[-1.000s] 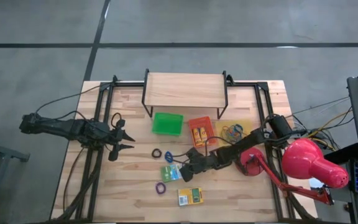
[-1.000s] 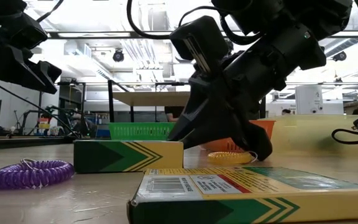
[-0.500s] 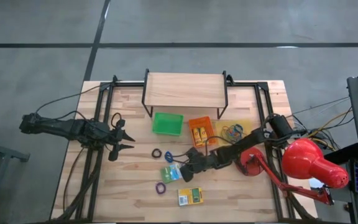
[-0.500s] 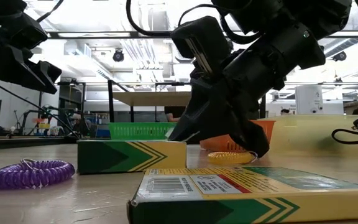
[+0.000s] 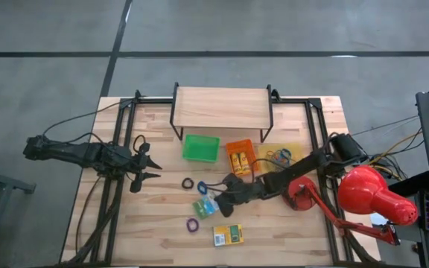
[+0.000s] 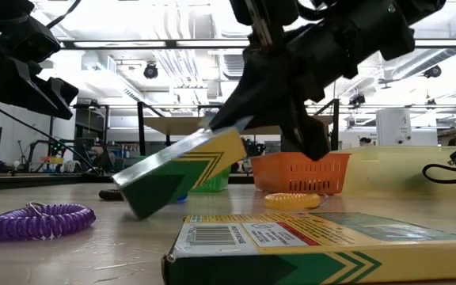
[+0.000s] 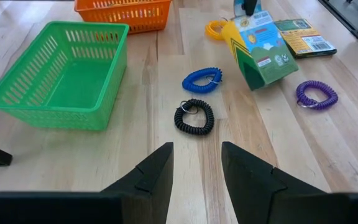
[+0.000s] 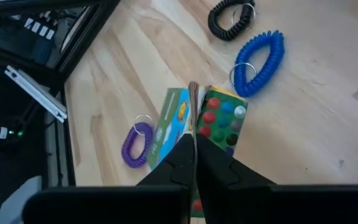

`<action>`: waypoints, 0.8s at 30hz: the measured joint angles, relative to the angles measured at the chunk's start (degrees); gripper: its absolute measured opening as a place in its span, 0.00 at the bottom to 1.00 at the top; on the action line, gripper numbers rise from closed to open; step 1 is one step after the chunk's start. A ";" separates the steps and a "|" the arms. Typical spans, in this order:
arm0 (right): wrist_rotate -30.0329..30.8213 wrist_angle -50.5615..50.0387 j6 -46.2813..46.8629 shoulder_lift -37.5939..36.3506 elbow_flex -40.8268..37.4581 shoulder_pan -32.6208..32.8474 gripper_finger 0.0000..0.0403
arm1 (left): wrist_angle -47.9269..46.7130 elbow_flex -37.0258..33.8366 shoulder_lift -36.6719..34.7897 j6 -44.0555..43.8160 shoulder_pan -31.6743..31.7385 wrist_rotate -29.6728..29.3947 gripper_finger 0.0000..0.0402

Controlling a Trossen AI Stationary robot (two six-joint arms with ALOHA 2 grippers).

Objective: Pick & Place Office Desk Supplies
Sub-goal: Put the top large crayon box into the orange bin

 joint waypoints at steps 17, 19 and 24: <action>2.73 -3.24 -9.50 -7.67 0.07 0.08 0.02 | -0.03 0.00 -0.01 0.00 -0.02 0.02 0.35; 3.08 -4.02 -10.41 -8.61 0.07 0.11 0.02 | -0.03 0.00 0.00 0.00 -0.01 0.00 0.35; 4.89 -7.78 -12.31 -11.46 0.07 0.17 0.02 | -0.03 0.00 0.00 0.00 -0.02 0.02 0.35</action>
